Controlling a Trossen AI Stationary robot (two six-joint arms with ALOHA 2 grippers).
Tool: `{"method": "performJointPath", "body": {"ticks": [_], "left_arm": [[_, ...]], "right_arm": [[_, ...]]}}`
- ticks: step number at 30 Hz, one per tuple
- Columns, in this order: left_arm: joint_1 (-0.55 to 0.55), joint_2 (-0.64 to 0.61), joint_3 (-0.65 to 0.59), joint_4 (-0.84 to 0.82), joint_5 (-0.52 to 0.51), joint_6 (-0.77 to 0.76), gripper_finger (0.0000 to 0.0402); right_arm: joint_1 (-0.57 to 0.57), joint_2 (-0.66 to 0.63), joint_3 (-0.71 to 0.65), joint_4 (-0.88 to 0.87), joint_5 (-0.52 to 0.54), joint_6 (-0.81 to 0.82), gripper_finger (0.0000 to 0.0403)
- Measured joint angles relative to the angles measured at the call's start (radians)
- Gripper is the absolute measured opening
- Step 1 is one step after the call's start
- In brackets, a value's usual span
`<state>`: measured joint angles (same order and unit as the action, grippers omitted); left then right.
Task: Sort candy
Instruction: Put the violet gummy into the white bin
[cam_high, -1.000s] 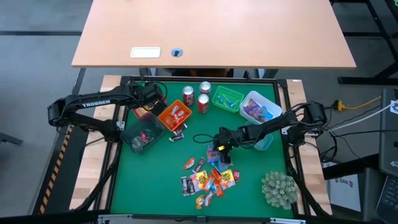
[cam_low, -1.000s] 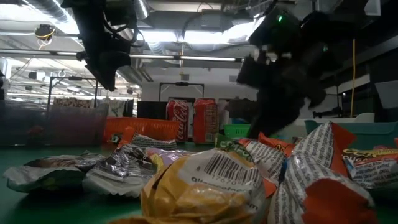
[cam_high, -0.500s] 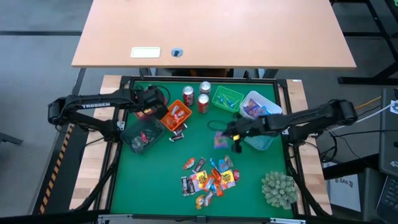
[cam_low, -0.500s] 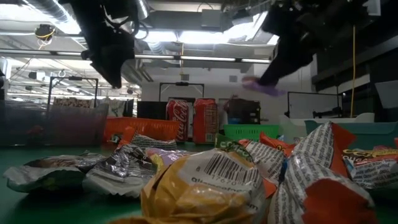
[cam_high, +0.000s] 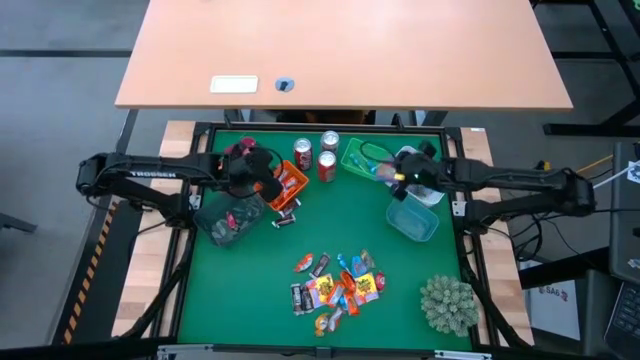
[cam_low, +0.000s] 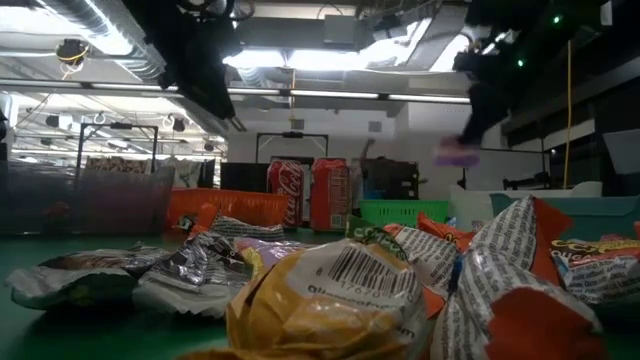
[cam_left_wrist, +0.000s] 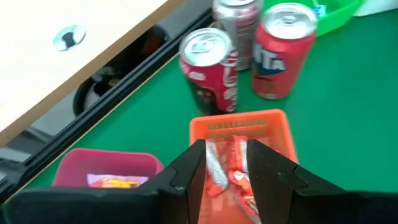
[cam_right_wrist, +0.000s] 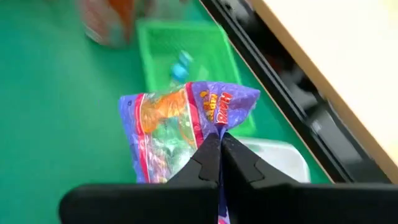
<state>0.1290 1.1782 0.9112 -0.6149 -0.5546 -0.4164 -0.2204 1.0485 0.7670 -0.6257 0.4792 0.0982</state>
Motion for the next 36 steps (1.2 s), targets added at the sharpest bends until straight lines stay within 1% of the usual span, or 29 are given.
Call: {"method": "performJointPath", "body": {"ticks": [6, 11, 24, 29, 32, 36], "left_arm": [[-0.068, 0.000, 0.000, 0.008, 0.000, -0.001, 0.0106], [-0.129, 0.000, 0.000, 0.031, 0.000, 0.000, 0.0106], [-0.285, 0.000, 0.000, 0.197, 0.003, 0.000, 0.0106], [-0.321, 0.000, 0.000, 0.223, 0.089, 0.000, 0.0106], [-0.340, 0.012, 0.000, 0.222, 0.133, -0.001, 0.0106], [-0.367, 0.043, 0.002, 0.216, 0.174, -0.009, 0.0106]], "right_arm": [[-0.110, 0.004, 0.000, -0.157, 0.000, 0.019, 0.0004], [-0.164, 0.004, 0.000, -0.196, 0.000, 0.030, 0.0005], [-0.173, 0.004, 0.000, -0.193, 0.000, 0.030, 0.0005], [-0.173, 0.004, 0.000, -0.193, -0.001, 0.029, 0.0008], [-0.173, 0.004, 0.000, -0.193, -0.015, 0.029, 0.0029], [-0.173, 0.004, 0.000, -0.192, -0.027, 0.029, 0.0082]]}}
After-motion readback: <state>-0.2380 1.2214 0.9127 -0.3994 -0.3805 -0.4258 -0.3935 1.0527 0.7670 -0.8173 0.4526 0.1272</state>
